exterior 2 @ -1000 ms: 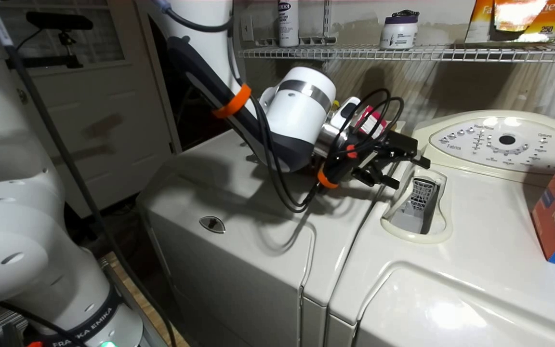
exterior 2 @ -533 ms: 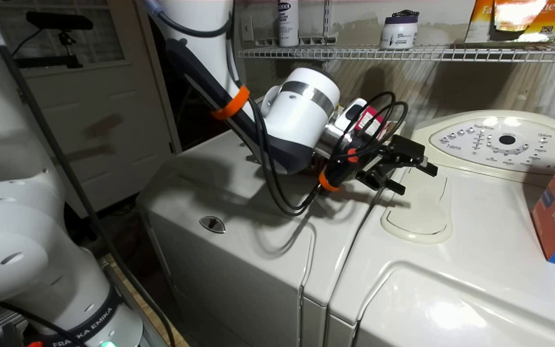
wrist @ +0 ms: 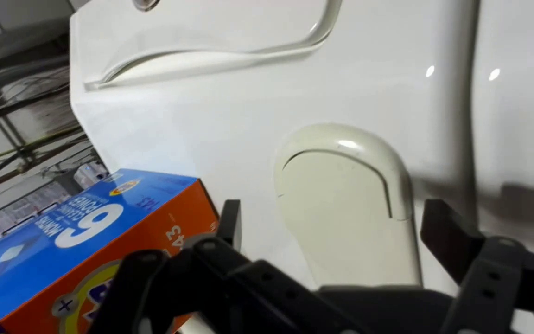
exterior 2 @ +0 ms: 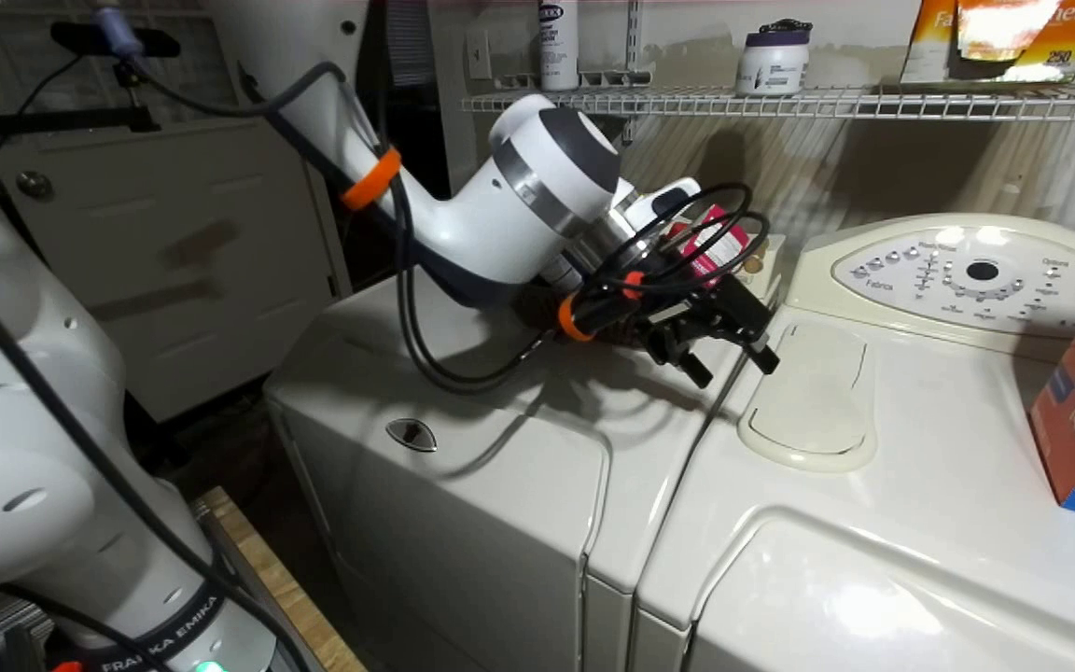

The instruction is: Close the open compartment of the washing machine on the right

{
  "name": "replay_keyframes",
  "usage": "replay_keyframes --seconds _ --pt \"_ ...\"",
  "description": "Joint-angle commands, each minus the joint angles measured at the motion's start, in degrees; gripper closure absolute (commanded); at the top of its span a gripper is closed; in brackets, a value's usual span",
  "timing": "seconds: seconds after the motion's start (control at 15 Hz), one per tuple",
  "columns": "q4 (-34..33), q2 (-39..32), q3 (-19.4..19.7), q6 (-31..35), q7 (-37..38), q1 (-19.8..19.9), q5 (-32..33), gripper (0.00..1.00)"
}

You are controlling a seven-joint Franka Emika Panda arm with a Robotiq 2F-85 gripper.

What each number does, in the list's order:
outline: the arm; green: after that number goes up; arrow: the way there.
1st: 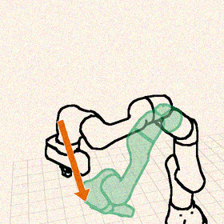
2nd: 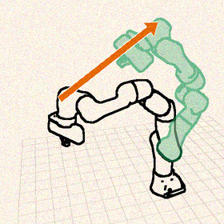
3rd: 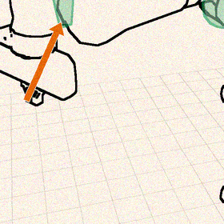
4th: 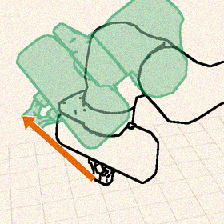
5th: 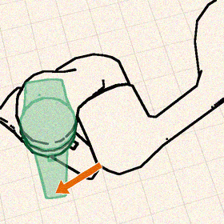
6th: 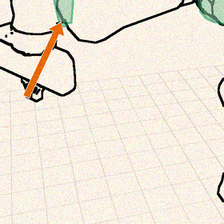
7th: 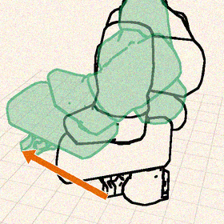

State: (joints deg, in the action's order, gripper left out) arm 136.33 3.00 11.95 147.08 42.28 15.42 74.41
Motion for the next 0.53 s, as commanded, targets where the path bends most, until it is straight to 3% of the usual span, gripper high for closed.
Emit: replay_keyframes --seconds 0.0,0.13,0.27,0.4,0.47 --pt "7.71 8.22 1.03 0.49 -15.31 -1.65 -15.72 0.00" --pt "9.53 11.31 7.59 -1.09 -22.58 -8.65 -24.75 0.00" --pt "10.12 15.96 15.27 -6.28 -29.28 -18.19 -33.65 0.00" --pt "7.39 21.34 20.17 -15.80 -35.85 -26.08 -42.56 0.00" --pt "5.09 22.25 19.87 -19.90 -38.43 -26.99 -46.97 0.00"
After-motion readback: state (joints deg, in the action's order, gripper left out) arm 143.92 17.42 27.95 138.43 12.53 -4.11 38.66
